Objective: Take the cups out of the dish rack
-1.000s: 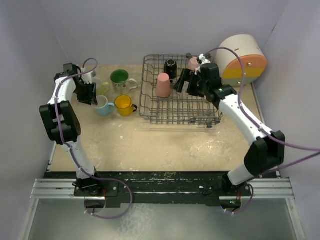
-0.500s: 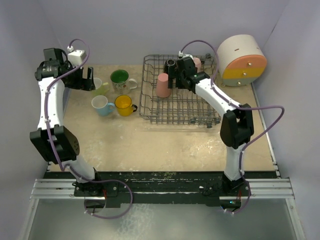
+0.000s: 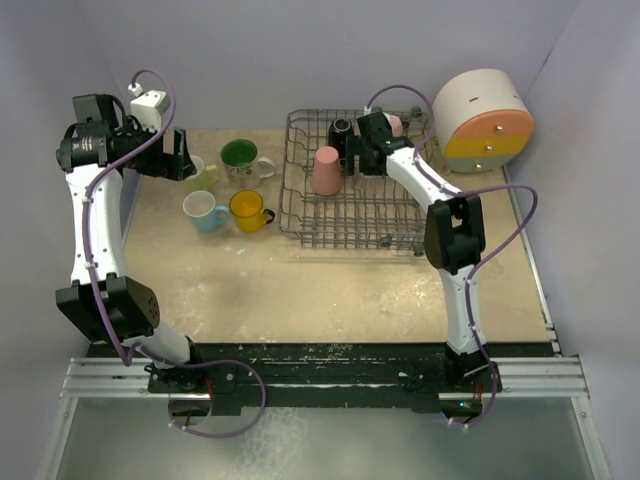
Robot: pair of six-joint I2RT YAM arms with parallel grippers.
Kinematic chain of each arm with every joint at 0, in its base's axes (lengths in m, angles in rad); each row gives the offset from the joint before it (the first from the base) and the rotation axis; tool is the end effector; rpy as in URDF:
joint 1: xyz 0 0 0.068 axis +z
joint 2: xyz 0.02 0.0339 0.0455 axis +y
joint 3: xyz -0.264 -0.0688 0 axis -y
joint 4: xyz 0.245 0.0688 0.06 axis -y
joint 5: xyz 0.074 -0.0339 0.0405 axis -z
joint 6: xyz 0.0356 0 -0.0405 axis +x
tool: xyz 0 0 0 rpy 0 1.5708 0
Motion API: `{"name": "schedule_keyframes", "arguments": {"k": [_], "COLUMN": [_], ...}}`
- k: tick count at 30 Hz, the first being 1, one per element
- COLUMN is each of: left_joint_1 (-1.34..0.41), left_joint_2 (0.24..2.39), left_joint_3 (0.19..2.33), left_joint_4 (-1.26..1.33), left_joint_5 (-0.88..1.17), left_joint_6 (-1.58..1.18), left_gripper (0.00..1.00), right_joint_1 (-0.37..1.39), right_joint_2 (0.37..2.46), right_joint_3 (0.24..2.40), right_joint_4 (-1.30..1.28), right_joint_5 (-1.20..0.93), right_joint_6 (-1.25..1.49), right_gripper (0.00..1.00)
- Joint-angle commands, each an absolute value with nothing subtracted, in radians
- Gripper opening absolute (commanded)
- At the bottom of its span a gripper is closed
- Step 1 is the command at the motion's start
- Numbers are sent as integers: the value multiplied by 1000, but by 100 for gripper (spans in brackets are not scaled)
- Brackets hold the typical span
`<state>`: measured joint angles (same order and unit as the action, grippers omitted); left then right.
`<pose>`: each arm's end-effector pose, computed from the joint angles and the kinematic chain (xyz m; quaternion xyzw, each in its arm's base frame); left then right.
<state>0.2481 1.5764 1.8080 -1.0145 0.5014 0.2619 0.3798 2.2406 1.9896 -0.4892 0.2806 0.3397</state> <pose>0.3151 0.0622 0.4179 0.1014 0.8939 -0.1279 0.4176 0.4829 0.1821 0.2448 0.0382 0.9070 0.0209 0.4190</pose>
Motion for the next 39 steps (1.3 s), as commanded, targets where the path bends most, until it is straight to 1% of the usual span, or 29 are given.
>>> {"name": "schedule_keyframes", "arguments": {"k": [1, 5, 8, 13, 16, 19, 20, 24, 25, 27, 30, 34, 38, 39], "left_joint_1": [254, 253, 253, 253, 253, 253, 251, 251, 248, 228, 170, 90, 31, 29], "left_joint_2": [1564, 1518, 1517, 1544, 1536, 1530, 1530, 1515, 1505, 1493, 1492, 1459, 1381, 1358], "left_joint_3": [1804, 1763, 1761, 1772, 1741, 1720, 1717, 1699, 1686, 1667, 1657, 1627, 1550, 1532], "left_joint_4": [-1026, -969, -974, -1016, -1012, -1019, -1027, -1098, -1096, -1098, -1113, -1049, -936, -906], "left_joint_5": [610, 658, 692, 718, 730, 772, 797, 1004, 1030, 1050, 1017, 956, 934, 947], "left_joint_6": [267, 269, 279, 307, 335, 375, 394, 530, 549, 581, 624, 615, 634, 638], "left_gripper": [99, 99, 99, 99, 99, 100, 100, 99, 99, 99, 99, 99, 99, 99], "right_joint_1": [370, 363, 363, 364, 362, 362, 363, 363, 364, 365, 373, 382, 381, 381], "right_joint_2": [2261, 2278, 2286, 2292, 2253, 2188, 2162, 2034, 1995, 1903, 1780, 1637, 1512, 1488], "right_joint_3": [2068, 2065, 2068, 2096, 2081, 2065, 2063, 2008, 1984, 1923, 1823, 1693, 1546, 1512], "right_joint_4": [-515, -500, -491, -509, -506, -509, -515, -524, -524, -526, -507, -454, -326, -284], "right_joint_5": [296, 266, 244, 234, 246, 256, 255, 268, 250, 206, 127, -53, -333, -430], "right_joint_6": [321, 319, 318, 318, 311, 302, 300, 286, 288, 307, 330, 380, 475, 509], "right_gripper": [99, 94, 83, 57, 39, 24, 21, 17, 15, 12, 12, 12, 11, 11]}}
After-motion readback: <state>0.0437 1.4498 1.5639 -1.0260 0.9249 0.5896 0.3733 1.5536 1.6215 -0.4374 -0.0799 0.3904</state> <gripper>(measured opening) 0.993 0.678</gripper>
